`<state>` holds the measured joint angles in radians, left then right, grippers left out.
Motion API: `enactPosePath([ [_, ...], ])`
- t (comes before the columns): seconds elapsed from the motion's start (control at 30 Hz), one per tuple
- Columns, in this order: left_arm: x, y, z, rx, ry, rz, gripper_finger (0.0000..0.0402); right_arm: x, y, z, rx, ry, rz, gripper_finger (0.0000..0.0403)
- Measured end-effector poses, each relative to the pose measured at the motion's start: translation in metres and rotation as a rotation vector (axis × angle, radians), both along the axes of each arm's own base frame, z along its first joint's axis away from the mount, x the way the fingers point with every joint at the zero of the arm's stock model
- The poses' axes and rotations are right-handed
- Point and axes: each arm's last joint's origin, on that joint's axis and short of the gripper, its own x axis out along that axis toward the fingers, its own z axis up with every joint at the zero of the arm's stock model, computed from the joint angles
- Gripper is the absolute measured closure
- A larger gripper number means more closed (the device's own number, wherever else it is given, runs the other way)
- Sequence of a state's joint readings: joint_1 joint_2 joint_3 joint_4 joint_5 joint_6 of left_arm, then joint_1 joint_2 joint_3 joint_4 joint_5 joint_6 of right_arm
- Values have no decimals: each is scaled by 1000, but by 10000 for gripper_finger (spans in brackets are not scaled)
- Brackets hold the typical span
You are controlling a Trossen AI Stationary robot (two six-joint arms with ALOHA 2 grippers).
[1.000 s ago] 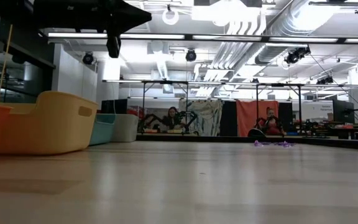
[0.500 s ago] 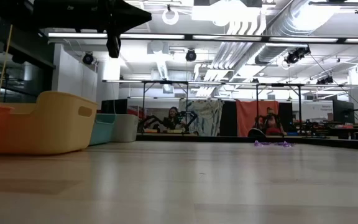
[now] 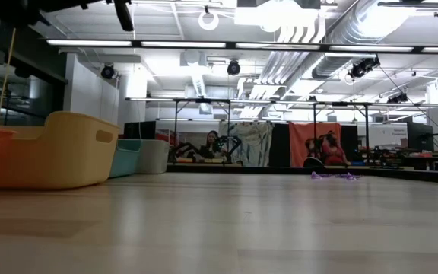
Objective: Sort Halloween decoration
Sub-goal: Put the purple witch hat toy in the yellow bin
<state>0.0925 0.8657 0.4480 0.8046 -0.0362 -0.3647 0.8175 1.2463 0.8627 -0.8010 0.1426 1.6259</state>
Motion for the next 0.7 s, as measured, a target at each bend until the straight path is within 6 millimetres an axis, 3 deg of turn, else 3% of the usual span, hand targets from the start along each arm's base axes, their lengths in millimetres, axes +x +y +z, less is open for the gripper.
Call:
enactPosePath([
  [0.23,7,-2,-17,-77,161,-22,402,43,-16,-8,-66,-317,4,400],
  [0.47,26,-12,-44,-123,345,-44,402,108,-56,-19,-286,-588,98,400],
  [0.6,35,-17,-55,-86,396,-49,401,142,-86,-4,-360,-834,136,400],
  [0.7,38,-20,-47,-8,382,-99,401,157,-107,17,-414,-972,158,400],
])
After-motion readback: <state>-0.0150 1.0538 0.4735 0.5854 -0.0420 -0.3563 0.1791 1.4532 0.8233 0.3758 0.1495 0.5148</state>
